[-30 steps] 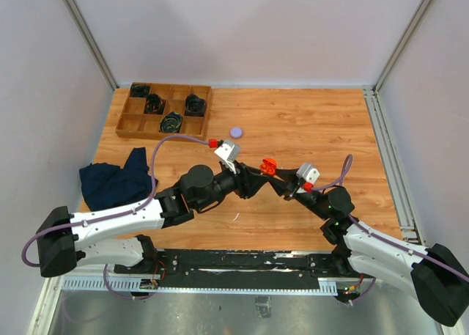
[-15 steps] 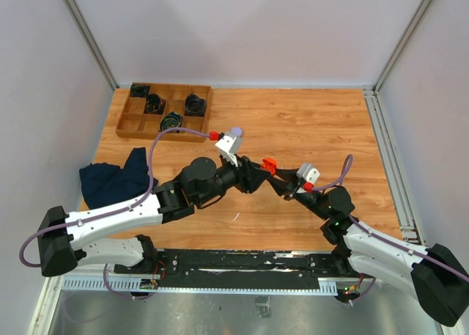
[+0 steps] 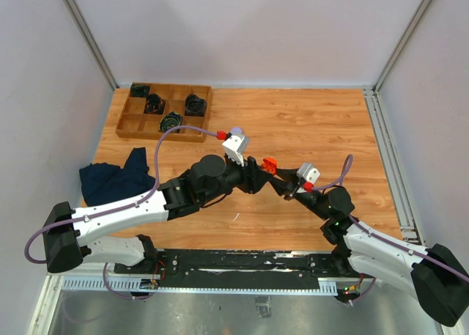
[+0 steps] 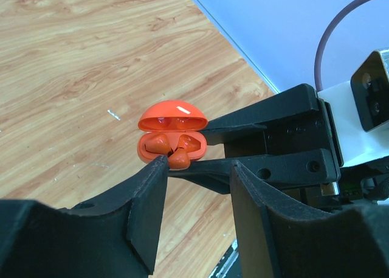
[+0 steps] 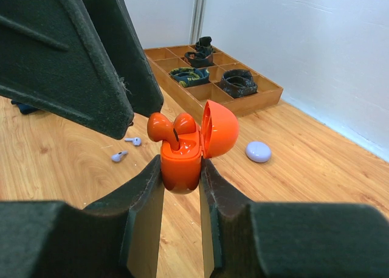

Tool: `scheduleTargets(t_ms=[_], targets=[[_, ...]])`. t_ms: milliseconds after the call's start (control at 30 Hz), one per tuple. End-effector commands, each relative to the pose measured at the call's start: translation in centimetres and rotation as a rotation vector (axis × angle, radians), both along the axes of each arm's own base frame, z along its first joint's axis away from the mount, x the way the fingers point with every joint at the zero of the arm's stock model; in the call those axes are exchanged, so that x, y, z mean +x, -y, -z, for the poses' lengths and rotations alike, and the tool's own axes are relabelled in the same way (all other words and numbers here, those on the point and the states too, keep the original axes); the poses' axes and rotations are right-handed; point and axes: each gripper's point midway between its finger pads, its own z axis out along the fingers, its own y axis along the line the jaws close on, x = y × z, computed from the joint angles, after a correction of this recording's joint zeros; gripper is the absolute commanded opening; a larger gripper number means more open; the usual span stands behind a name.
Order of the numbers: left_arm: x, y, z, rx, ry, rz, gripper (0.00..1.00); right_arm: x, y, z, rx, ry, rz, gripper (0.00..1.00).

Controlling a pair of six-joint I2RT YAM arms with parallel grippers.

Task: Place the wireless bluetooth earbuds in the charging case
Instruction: Place the earbud in the charging case.

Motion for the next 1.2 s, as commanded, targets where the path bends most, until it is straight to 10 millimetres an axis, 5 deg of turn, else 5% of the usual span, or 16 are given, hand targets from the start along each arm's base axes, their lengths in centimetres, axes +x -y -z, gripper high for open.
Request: scheduleTargets(t_ms=[0, 567, 833, 1167], targets=[[-0.4, 0.7, -1.2, -0.024, -0.002, 0.039, 0.50, -0.5, -0.1, -1.6, 0.034, 0.059, -0.015, 0.10], [-0.7, 2.5, -1.7, -0.023, -0.005, 0.104, 0.51, -0.6, -0.2, -1.4, 0.029, 0.055, -0.024, 0.10], [0.6, -0.4, -2.2, -0.030, 0.004, 0.045, 0.54, -0.7, -0.6, -1.1, 0.009, 0.044, -0.042, 0.10], [1.5, -3.7, -1.4, -0.060, -0.041, 0.109, 0.73, -1.2, -2.0, -0.9, -0.021, 0.025, -0.125, 0.10]])
